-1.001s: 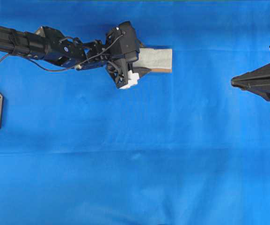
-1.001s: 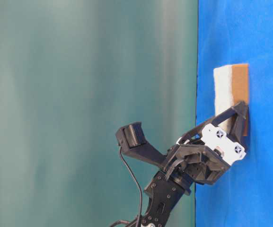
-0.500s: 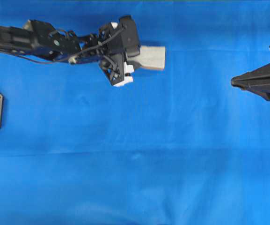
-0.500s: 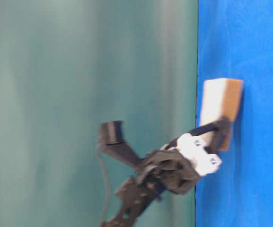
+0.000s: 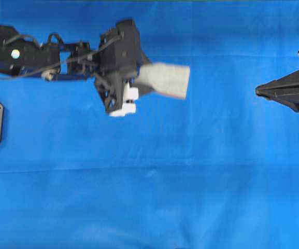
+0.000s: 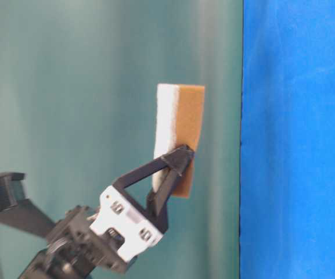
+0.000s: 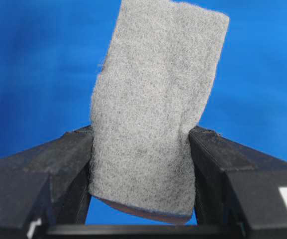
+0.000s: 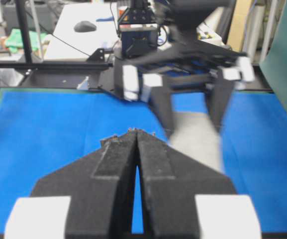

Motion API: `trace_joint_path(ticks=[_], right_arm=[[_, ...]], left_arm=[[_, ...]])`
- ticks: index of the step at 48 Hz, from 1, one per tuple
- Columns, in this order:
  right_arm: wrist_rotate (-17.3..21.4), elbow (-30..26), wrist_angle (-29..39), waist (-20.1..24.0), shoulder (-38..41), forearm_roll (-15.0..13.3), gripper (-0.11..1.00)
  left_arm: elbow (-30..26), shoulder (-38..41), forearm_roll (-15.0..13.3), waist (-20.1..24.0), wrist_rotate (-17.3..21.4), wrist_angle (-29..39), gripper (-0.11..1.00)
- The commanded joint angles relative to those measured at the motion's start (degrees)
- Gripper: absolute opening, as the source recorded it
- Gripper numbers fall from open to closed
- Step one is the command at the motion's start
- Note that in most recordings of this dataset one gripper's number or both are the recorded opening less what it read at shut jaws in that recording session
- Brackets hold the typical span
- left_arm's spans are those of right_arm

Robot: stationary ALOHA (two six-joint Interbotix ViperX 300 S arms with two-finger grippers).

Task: Hand over the sponge with the left arm and wipe it with the right arm.
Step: 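Lift the sponge with the left gripper and hold it up, then move the open right gripper toward the sponge's free end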

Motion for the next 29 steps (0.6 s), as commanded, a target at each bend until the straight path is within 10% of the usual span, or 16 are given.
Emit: trace_joint_path(ticks=[1,29], right_arm=[[0.09,-1.76,-0.26,-0.09,0.35,0.18,0.0],[2.55,-4.83,0.26,0.26,5.1,1.32,0.0]], left_arm=[[-0.53,-1.58,-0.09,-2.2,-1.85,-0.09,0.48],[0.09,-1.58,-0.09,-6.15,-8.44,-0.09,0.48]])
